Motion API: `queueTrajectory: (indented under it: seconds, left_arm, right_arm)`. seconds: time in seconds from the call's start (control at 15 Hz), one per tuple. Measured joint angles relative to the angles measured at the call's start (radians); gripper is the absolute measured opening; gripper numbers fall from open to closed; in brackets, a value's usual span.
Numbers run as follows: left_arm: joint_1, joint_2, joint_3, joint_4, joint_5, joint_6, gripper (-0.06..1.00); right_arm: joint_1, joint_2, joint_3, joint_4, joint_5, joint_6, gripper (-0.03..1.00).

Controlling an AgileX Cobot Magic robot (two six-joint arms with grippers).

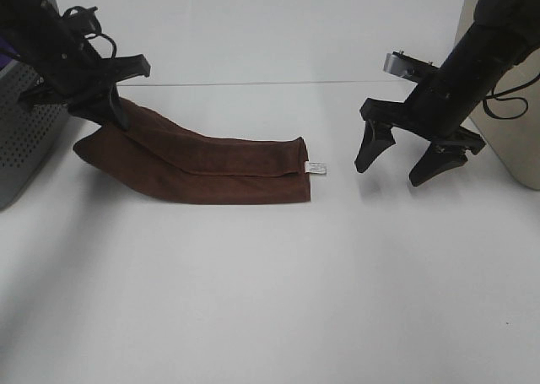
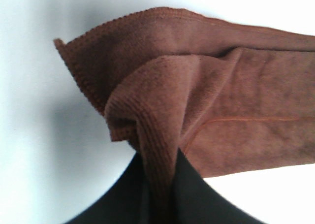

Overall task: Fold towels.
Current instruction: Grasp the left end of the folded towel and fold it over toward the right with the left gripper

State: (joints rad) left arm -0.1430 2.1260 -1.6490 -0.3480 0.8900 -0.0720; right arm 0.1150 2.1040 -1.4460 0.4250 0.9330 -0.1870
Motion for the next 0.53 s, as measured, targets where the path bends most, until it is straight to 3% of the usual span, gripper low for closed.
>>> queueTrajectory:
  seconds: [0.27,0.53]
  left_arm:
    - [-0.124,0.008,-0.054,-0.208,-0.026,0.038,0.04]
    - [-0.218,0.1,-0.055,-0.306,-0.141,0.049,0.04]
  right_arm:
    - [0.0,0.0,0.0,0.0,0.0,0.0,0.82]
    - [0.0,0.0,0.0,0.001,-0.001,0.0,0.82]
